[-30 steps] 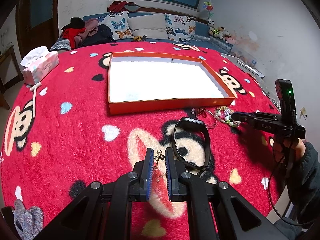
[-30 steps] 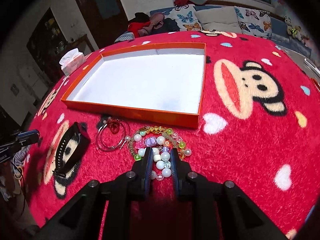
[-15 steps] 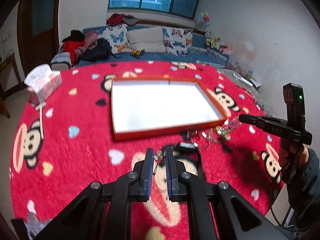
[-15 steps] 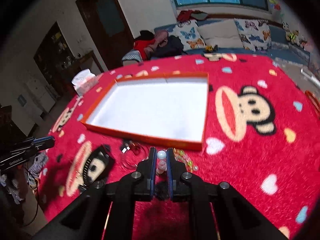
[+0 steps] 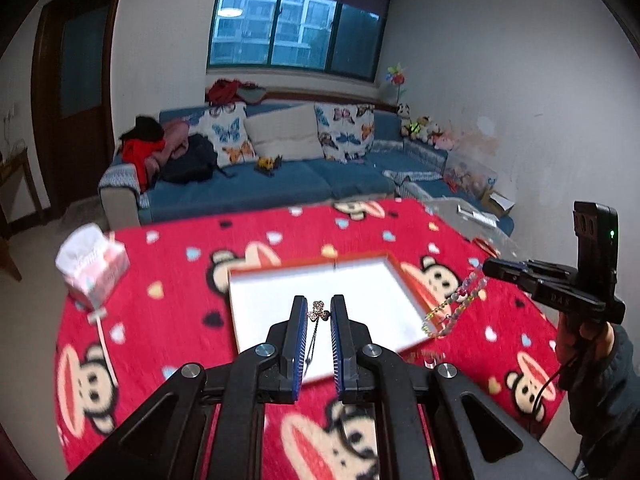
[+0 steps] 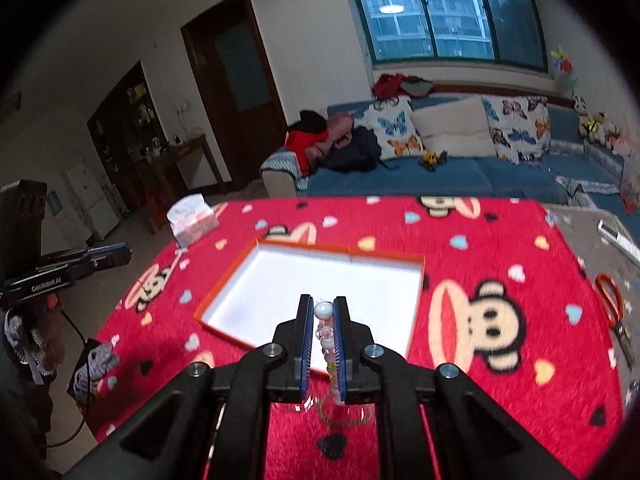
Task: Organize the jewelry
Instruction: 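Carry the pendant into the tray and open the left gripper while right carries the bracelet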
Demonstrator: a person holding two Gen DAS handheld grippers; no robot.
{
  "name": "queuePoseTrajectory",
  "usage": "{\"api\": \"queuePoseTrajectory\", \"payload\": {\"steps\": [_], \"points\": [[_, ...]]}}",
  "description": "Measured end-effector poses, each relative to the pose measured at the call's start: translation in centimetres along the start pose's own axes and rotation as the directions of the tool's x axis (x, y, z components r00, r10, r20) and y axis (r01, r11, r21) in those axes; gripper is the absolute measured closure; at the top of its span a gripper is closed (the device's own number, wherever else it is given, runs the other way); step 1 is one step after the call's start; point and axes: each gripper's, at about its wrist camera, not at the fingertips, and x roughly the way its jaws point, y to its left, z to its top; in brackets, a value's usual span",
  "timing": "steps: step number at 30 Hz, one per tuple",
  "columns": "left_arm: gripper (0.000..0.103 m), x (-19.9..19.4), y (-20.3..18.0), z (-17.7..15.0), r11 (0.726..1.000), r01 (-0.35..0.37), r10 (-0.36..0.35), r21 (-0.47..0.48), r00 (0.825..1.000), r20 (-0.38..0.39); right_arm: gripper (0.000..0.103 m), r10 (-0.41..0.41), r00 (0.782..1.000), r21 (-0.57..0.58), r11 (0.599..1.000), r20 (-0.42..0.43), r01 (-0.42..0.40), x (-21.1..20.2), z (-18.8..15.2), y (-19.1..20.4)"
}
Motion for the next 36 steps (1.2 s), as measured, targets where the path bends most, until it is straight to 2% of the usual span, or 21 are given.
{"api": "queuePoseTrajectory", "payload": {"steps": [5,10,16,26,30,36], "points": [[0.091,1.7,0.6,2.8,0.999,-0.028,0.028,0.021,1.000,0.003,0.091,-0.011,1.000,-0.015,1.000,0.003,0.011,1.3,0.9,-0.4],[0.091,5.5,2.0,3.0,1.000,-0.026,0.026,-0.004,0.998,-0.053,0.091,-0.033,0.999,-0.019,0.999,-0.037,0.033,3.6,0.6,-1.2],[0.091,10.4,3.1,0.1,0.999,-0.027,0.024,-0.021,0.988,-0.154,0.091,-0.038,0.995,0.025,0.999,-0.096,0.040,6.0,-1.2,-2.5],[0.091,17.2,4.9,-6.0,0.998,-0.047,0.030,-0.046,0.947,-0.319,0.091,-0.115,0.973,0.006,0.993,-0.199,0.118,9.1,-3.8,-2.9],[0.091,18.8,5.4,-7.8,0.997,-0.064,0.044,-0.046,0.932,-0.360,0.091,-0.137,0.963,-0.011,0.990,-0.230,0.138,10.0,-4.9,-2.8],[0.089,19.8,5.9,-9.1,0.996,-0.081,0.059,-0.042,0.922,-0.384,0.091,-0.133,0.960,-0.007,0.991,-0.248,0.135,10.3,-5.5,-2.4]]}}
